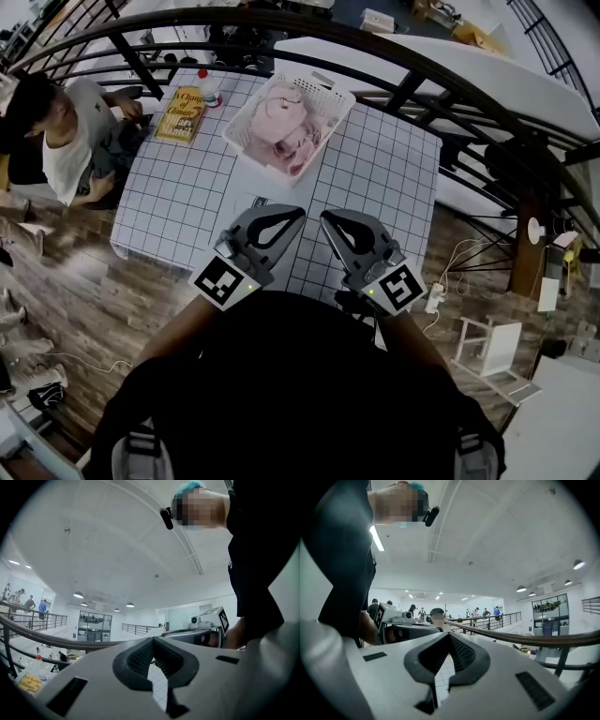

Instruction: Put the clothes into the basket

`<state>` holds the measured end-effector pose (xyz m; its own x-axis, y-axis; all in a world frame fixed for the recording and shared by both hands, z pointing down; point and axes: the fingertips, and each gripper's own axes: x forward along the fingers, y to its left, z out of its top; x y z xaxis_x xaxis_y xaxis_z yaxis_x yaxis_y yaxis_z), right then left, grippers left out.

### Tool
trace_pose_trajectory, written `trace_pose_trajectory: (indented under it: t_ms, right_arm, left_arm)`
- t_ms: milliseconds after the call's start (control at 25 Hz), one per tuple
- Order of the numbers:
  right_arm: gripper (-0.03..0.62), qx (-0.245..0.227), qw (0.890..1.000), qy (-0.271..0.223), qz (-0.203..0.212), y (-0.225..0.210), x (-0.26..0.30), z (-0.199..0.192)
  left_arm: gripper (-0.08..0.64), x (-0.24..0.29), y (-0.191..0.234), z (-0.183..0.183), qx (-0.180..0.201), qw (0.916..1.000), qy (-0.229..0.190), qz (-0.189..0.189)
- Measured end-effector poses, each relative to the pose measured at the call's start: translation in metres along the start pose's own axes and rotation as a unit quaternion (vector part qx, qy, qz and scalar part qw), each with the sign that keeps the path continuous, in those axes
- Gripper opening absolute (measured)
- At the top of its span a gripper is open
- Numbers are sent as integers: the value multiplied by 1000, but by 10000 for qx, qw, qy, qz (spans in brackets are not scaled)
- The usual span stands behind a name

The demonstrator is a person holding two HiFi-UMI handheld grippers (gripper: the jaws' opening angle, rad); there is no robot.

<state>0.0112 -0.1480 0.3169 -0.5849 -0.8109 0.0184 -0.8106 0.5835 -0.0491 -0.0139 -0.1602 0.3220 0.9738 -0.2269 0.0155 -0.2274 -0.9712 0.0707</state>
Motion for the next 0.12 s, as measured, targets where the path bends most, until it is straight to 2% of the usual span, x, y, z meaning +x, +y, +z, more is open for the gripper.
trace_pose_trajectory:
  t_ms: [120]
  right_arm:
    - [17, 6, 10000, -22, -27, -1, 0, 1]
  left_arm:
    - [3, 1, 1, 0, 2, 10000, 3, 4]
